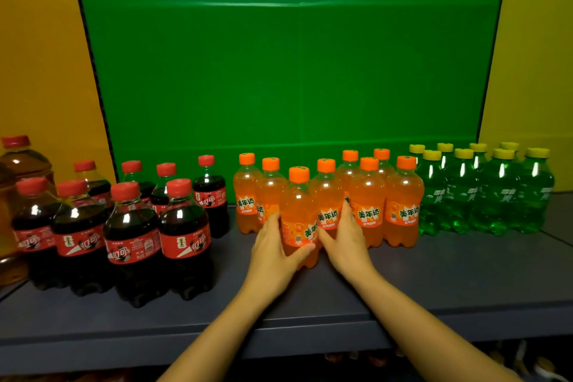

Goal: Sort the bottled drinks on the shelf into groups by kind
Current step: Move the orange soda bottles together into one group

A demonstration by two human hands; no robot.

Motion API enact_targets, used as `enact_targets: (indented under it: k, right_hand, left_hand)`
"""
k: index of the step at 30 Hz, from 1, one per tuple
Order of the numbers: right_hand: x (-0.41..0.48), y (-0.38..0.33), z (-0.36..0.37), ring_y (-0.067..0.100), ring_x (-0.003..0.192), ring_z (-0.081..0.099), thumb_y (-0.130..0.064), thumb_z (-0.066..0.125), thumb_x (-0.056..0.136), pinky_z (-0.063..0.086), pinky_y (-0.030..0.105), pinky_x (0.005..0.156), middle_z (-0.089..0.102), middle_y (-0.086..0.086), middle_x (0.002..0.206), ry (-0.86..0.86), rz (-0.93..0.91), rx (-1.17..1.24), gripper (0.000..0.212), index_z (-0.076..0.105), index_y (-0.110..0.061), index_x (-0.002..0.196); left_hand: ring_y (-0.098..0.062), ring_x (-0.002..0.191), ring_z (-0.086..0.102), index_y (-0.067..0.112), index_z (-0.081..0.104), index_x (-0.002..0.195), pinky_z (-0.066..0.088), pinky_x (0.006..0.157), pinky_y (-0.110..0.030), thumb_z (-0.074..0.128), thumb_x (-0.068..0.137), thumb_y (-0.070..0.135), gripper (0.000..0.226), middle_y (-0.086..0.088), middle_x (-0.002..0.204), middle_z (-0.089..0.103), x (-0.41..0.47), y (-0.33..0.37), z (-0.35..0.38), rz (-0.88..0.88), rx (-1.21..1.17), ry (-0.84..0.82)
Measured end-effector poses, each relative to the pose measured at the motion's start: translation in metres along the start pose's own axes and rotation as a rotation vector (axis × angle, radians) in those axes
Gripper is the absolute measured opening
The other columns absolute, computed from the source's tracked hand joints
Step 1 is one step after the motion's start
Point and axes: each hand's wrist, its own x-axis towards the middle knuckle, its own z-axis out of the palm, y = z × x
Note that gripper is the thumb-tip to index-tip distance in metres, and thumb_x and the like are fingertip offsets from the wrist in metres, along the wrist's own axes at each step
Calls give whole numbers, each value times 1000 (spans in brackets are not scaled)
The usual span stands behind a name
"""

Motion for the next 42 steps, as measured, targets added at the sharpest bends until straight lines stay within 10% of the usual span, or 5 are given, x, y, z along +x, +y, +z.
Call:
enact_targets:
  k: [28,35,42]
  right_hand:
    - [14,-15,13,24,135,35,-24,55,91,31,31,107,36,12,146,43,65,-109,69,15,-5,144]
    - [3,-14,8,22,145,11,-18,48,95,17,31,114,6,7,158,-27,35,-152,72,-1,-8,148]
    - [-4,-12,4,19,128,36,-7,55,88,28,17,97,32,7,137,99,-42,-138,53,32,-9,135]
  left_hand:
    - [-26,123,45,9,39,132,37,97,-34,70,79,28,64,-11,130,48,40,-10,10,-142,203,155]
    - [-28,118,50,9,39,125,43,89,-35,64,85,27,51,-10,126,51,42,-6,14,-100,336,171]
    - [-28,113,51,7,38,118,43,78,-31,65,84,28,48,-10,119,44,44,1,15,-78,432,205]
